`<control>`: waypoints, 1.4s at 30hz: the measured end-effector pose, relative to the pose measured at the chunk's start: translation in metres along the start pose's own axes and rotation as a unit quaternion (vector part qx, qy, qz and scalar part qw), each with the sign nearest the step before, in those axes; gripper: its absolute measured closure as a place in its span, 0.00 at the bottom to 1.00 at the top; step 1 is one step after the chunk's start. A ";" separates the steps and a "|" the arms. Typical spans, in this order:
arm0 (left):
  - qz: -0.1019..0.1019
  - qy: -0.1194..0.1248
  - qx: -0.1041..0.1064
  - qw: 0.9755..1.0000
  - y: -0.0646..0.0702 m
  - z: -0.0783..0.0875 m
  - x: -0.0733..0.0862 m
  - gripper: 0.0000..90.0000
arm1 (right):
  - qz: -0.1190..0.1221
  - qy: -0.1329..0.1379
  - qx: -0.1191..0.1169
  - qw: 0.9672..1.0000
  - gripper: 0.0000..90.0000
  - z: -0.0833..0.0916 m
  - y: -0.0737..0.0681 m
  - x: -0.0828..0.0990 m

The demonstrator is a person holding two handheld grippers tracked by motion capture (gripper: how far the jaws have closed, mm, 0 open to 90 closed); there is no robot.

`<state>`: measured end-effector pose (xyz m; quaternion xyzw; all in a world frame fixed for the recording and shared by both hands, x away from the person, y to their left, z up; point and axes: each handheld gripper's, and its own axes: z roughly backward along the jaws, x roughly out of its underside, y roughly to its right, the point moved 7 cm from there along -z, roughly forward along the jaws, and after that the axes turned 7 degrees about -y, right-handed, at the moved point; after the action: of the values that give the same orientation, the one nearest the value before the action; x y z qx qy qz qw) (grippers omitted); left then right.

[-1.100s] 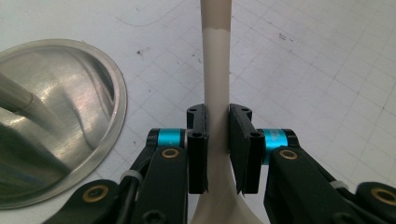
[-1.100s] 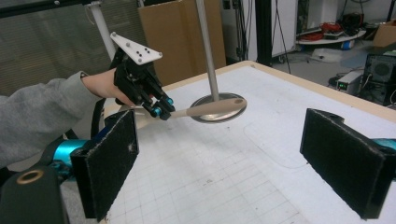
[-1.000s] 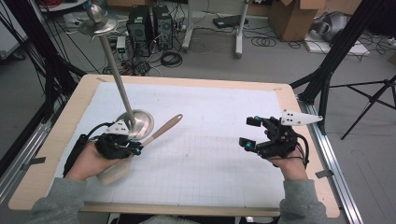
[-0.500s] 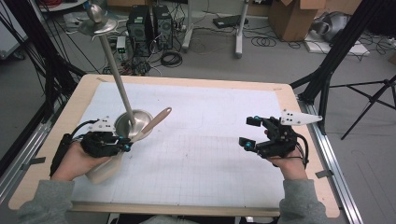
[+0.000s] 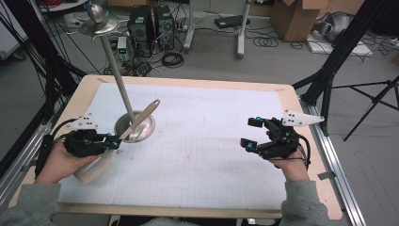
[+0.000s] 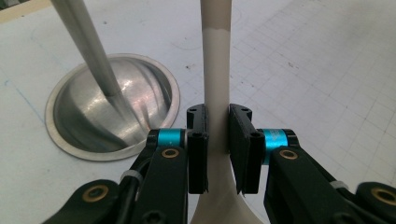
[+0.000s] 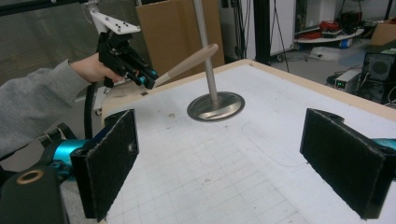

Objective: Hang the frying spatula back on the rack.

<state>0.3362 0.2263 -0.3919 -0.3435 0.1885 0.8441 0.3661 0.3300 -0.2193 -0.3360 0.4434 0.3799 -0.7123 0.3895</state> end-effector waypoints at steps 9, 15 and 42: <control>0.009 0.024 -0.007 1.000 -0.012 0.029 -0.001 0.86 | 0.000 -0.002 0.002 1.000 0.12 -0.001 0.001 0.000; 0.013 0.034 -0.014 0.999 -0.016 0.043 0.000 0.86 | -0.002 -0.005 0.002 1.000 0.12 -0.001 0.001 0.001; 0.023 0.077 -0.037 0.996 -0.040 0.096 0.001 0.86 | -0.002 -0.008 0.002 1.000 0.12 -0.002 0.001 0.002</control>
<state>0.3236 0.3080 -0.3285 -0.4165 0.1925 0.8295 0.3184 0.3311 -0.2186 -0.3382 0.4378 0.3760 -0.7176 0.3899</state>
